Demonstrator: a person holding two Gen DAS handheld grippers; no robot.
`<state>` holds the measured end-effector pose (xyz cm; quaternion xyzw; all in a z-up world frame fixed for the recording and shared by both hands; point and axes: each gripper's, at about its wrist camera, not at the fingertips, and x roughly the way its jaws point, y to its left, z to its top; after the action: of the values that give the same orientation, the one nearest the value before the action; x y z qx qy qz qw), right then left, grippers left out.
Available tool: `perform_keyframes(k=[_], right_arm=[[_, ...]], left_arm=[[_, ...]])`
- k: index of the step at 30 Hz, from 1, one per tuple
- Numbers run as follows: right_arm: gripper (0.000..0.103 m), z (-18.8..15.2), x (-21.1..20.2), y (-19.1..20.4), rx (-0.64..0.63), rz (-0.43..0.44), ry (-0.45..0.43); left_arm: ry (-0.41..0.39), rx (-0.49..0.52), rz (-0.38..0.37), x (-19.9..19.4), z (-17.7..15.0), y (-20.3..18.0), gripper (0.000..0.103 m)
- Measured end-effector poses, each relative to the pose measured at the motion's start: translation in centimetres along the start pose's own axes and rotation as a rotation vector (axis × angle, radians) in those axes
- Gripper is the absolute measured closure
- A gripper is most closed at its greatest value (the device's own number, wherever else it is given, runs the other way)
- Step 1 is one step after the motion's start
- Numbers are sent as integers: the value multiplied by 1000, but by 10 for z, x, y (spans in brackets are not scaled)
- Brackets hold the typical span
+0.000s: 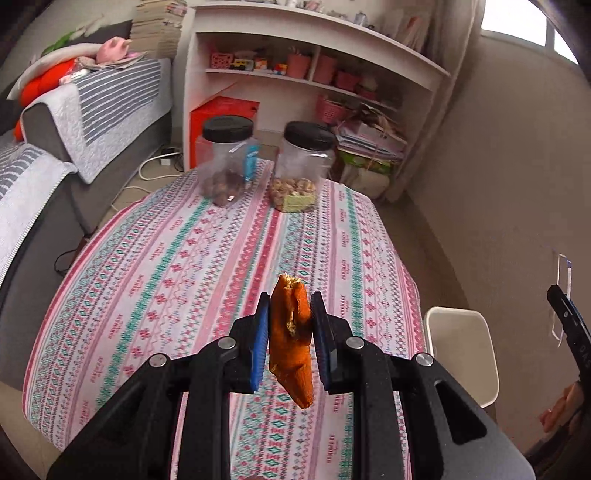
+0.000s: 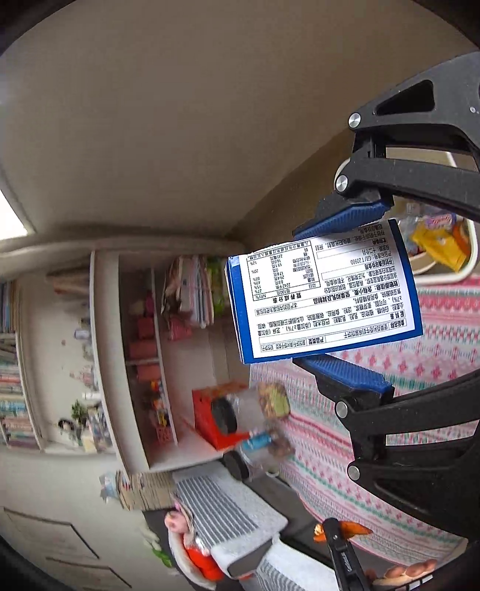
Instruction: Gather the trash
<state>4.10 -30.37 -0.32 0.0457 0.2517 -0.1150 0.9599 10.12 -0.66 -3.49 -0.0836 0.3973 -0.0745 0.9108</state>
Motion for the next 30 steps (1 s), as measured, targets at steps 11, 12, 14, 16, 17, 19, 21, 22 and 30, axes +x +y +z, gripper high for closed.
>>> perform_keyframes(k=[11, 12, 14, 16, 17, 19, 21, 22, 30], right_arm=[[11, 11, -19, -105, 283, -167, -57], [11, 12, -23, -108, 306, -172, -67], [10, 13, -28, -119, 356, -172, -86], [9, 12, -34, -126, 388, -174, -105], [9, 12, -37, -128, 394, -174, -111], [9, 13, -42, -130, 399, -173, -126], [8, 14, -47, -132, 402, -176, -148], [7, 16, -49, -133, 401, -184, -159], [7, 21, -62, -124, 361, -184, -209]], left_arm=[[96, 133, -150, 40, -23, -101, 81], [110, 142, -167, 44, -26, -112, 81], [128, 167, -195, 51, -30, -138, 81], [141, 184, -224, 56, -31, -159, 81], [155, 204, -255, 59, -33, -178, 81], [169, 234, -289, 62, -36, -204, 79], [188, 261, -344, 66, -38, -231, 79], [208, 264, -377, 68, -38, -241, 75], [156, 279, -337, 55, -30, -240, 52]])
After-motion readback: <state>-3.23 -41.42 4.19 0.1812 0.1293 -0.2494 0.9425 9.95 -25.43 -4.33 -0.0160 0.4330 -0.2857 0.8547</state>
